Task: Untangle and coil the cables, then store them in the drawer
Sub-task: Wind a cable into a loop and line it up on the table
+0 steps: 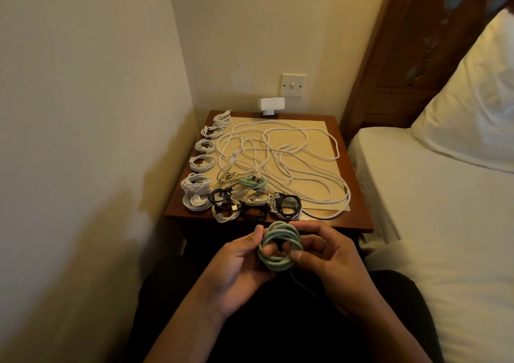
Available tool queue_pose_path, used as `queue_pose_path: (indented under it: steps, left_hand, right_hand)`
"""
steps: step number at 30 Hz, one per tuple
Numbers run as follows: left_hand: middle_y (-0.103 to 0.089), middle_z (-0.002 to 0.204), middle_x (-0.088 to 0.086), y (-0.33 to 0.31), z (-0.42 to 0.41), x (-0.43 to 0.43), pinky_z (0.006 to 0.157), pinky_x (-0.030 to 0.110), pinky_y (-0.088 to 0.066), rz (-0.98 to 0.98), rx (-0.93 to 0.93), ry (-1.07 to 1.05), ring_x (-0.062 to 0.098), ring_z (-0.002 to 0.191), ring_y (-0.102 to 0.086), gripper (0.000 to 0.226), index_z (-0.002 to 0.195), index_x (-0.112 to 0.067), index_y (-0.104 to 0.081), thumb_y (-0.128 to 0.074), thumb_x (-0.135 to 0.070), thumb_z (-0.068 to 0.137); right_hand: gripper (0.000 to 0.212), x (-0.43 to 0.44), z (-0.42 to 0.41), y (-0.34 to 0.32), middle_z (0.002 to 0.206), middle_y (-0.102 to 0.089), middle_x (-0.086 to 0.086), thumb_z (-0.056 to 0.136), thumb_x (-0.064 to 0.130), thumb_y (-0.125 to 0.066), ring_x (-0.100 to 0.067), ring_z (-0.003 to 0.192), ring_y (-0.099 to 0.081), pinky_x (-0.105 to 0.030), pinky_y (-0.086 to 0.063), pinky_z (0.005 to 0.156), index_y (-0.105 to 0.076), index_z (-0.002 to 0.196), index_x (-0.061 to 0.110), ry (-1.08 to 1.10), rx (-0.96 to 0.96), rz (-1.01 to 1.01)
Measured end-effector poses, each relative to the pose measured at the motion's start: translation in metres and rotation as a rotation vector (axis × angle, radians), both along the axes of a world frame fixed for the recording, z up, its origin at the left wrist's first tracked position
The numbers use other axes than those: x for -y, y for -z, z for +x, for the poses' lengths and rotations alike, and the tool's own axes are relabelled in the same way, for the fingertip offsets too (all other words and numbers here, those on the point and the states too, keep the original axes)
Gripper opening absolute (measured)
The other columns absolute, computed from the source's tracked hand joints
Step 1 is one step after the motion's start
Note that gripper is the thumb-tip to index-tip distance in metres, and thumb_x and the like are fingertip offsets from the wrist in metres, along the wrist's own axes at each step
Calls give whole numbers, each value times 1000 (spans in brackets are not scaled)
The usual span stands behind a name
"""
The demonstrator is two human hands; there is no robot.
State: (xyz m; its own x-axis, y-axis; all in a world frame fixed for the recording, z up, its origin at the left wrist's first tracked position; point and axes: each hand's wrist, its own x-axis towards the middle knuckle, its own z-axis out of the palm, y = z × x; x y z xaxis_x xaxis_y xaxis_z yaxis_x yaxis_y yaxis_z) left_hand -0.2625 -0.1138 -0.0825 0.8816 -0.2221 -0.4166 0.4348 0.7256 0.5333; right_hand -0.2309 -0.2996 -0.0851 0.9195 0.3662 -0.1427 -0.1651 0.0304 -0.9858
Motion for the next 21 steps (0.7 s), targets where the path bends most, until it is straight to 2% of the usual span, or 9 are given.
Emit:
queue_pose_path:
  steps: [3, 6, 8, 10, 12, 15, 17, 19, 21]
  left_hand:
    - [-63, 83, 12, 0, 6, -2, 90, 40, -47, 97, 9, 53, 19, 81, -59, 36, 114, -2, -76, -53, -25, 98]
    - [-63, 107, 17, 3, 14, -1, 90, 40, -52, 296, 54, -33, 14, 81, -59, 34, 125, -9, -70, -60, -23, 96]
    - [-68, 107, 16, 6, 17, 0, 95, 45, -54, 466, 86, -104, 14, 81, -65, 28, 124, -16, -68, -62, -21, 97]
    - [-74, 105, 12, 9, 18, 0, 102, 49, -53, 728, 159, -135, 14, 91, -70, 24, 123, -24, -68, -60, -26, 101]
    - [-74, 111, -2, 13, 18, -1, 102, 42, -53, 990, 217, -132, 7, 104, -69, 32, 131, -36, -63, -58, -42, 99]
    - [-67, 115, -14, 17, 16, -3, 95, 27, -49, 1210, 217, -87, 1, 110, -63, 56, 147, -49, -39, -58, -57, 95]
    - [-66, 112, -15, 15, 12, 1, 89, 27, -51, 1356, 256, -28, -1, 104, -62, 56, 148, -41, -38, -58, -53, 97]
    - [-68, 107, -12, 10, 9, 5, 86, 28, -53, 1451, 295, 20, -1, 96, -63, 39, 137, -32, -51, -56, -45, 101]
    - [-70, 102, -10, 8, 9, 5, 84, 29, -54, 1455, 270, 68, 0, 91, -64, 26, 127, -32, -59, -52, -42, 103]
  right_hand:
    - [44, 2, 2, 3, 104, -78, -13, 89, -13, -67, -26, 103, -75, -34, -60, 83, -67, 122, 16, 7, -7, -18]
    - [41, -2, 7, 3, 106, -78, -9, 92, -5, -68, -23, 102, -75, -37, -61, 84, -66, 123, 20, 33, 16, -85]
    - [31, -5, 11, 3, 106, -78, -3, 96, 9, -69, -19, 100, -76, -40, -61, 86, -68, 123, 24, 44, 38, -137]
    - [22, -9, 13, 2, 104, -79, 1, 97, 20, -69, -16, 98, -76, -43, -62, 86, -70, 118, 26, 75, 50, -176]
    - [18, -12, 15, 1, 102, -79, 2, 96, 19, -69, -15, 96, -76, -44, -62, 86, -72, 114, 23, 123, 58, -163]
    - [18, -15, 17, 1, 102, -80, 0, 96, 13, -68, -16, 97, -76, -41, -62, 84, -70, 114, 19, 172, 55, -101]
    - [20, -16, 17, -1, 103, -79, 1, 97, 11, -67, -14, 97, -76, -36, -62, 82, -69, 115, 19, 177, 73, -85]
    - [23, -18, 15, 0, 105, -79, 2, 97, 9, -66, -14, 98, -76, -33, -62, 81, -69, 116, 21, 145, 101, -101]
    - [28, -20, 13, 1, 107, -78, 4, 98, 6, -65, -12, 101, -75, -30, -62, 82, -69, 118, 24, 110, 134, -142]
